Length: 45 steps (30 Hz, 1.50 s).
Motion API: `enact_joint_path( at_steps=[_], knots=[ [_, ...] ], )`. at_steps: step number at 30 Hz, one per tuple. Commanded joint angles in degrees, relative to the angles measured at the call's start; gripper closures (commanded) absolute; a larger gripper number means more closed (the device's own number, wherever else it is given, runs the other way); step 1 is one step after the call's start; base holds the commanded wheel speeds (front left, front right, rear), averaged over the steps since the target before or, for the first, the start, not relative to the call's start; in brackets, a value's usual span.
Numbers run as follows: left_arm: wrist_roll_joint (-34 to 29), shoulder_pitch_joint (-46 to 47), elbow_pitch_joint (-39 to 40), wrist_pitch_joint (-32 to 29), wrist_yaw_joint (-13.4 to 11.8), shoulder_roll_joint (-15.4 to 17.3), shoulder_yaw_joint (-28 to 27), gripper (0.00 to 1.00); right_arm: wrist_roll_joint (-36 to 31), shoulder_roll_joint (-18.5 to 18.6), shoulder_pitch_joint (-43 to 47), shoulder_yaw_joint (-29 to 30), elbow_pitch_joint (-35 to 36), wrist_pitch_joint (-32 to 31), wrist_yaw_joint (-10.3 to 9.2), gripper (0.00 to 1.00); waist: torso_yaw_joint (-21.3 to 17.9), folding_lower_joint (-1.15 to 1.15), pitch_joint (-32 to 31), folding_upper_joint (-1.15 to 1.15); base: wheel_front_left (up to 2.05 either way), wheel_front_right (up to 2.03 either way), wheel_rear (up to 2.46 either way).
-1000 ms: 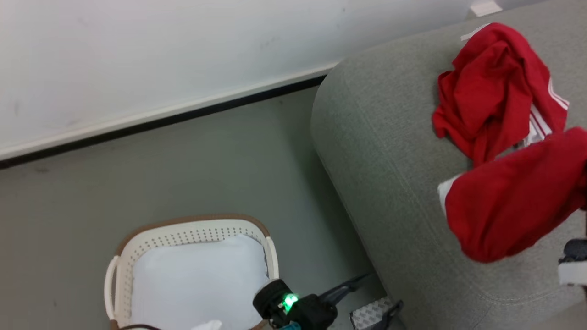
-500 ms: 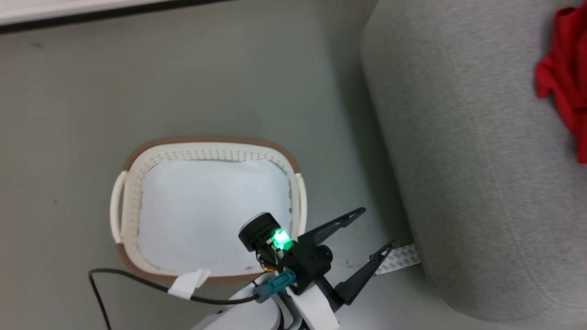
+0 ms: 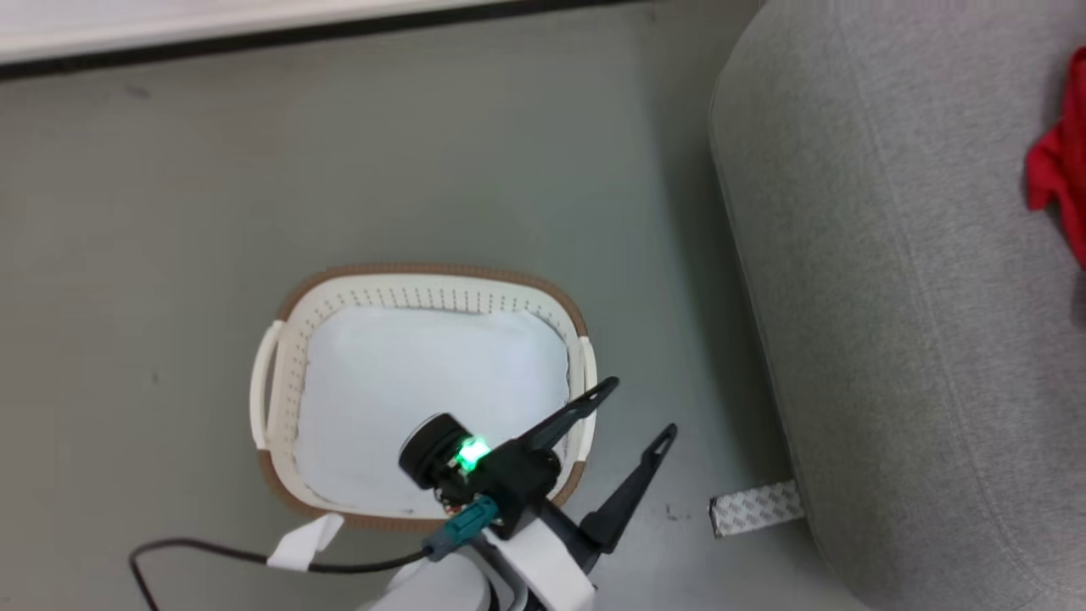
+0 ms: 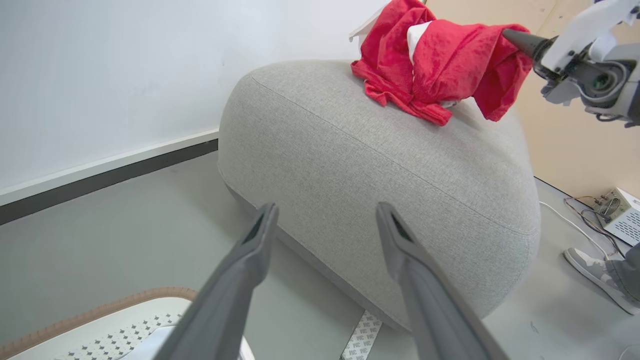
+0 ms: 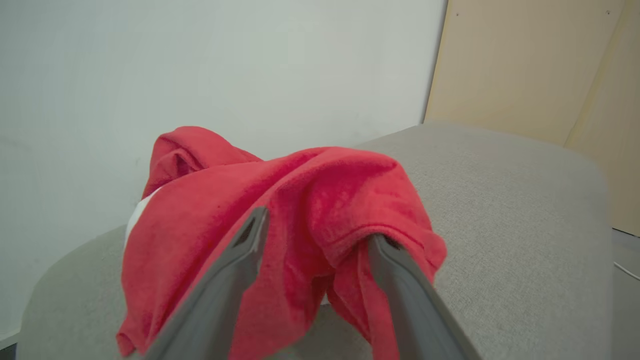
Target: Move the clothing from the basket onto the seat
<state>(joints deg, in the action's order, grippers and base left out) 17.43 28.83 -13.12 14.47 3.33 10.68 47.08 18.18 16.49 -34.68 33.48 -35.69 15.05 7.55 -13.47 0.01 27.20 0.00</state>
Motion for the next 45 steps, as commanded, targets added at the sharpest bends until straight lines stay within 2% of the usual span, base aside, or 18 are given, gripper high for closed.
enact_joint_path(
  at_steps=[1,12,20,25,31,38,45],
  knots=[
    [0.57,-1.43,-0.3,0.24,-0.48,0.39,-0.68,0.0,-0.08,-0.47,3.18,-0.23,1.83,0.16,-0.12,0.0,-0.11,-0.01,-3.17,0.0,0.0,0.0,0.0],
    [3.82,-11.72,0.95,0.65,-3.97,0.35,-8.83,0.0,-3.68,-7.22,22.79,-4.9,17.71,0.09,-0.12,0.0,1.6,-0.01,-14.55,0.0,0.0,0.0,0.0],
    [2.28,-20.52,3.15,0.67,-5.54,-0.99,-17.87,0.0,-7.48,-10.32,31.85,-10.53,29.22,0.09,-0.12,0.0,5.93,-0.01,-21.61,0.0,0.0,0.0,0.0],
    [0.43,-25.54,3.21,0.67,-5.09,-2.32,-23.68,0.0,-11.08,-10.88,37.48,-15.9,34.57,0.09,-0.12,0.0,9.38,-0.01,-25.39,0.0,0.0,0.0,0.0],
    [-2.38,-30.22,3.89,0.68,-4.32,-3.73,-31.21,0.0,-13.02,-12.58,42.09,-19.28,38.66,0.08,-0.12,0.0,12.37,-0.01,-27.79,0.0,0.0,0.0,0.0],
    [-5.53,-33.23,3.42,0.67,-1.71,-5.07,-37.55,0.0,-14.28,-13.54,45.4,-21.85,38.61,0.08,-0.12,0.0,13.59,-0.01,-29.57,0.0,0.0,0.0,0.0],
    [-7.15,-34.4,2.61,0.67,0.22,-6.2,-41.32,0.0,-13.36,-13.56,46.39,-24.89,36.38,0.08,-0.12,0.0,14.0,-0.01,-30.73,0.0,0.0,0.0,0.0]
  ],
)
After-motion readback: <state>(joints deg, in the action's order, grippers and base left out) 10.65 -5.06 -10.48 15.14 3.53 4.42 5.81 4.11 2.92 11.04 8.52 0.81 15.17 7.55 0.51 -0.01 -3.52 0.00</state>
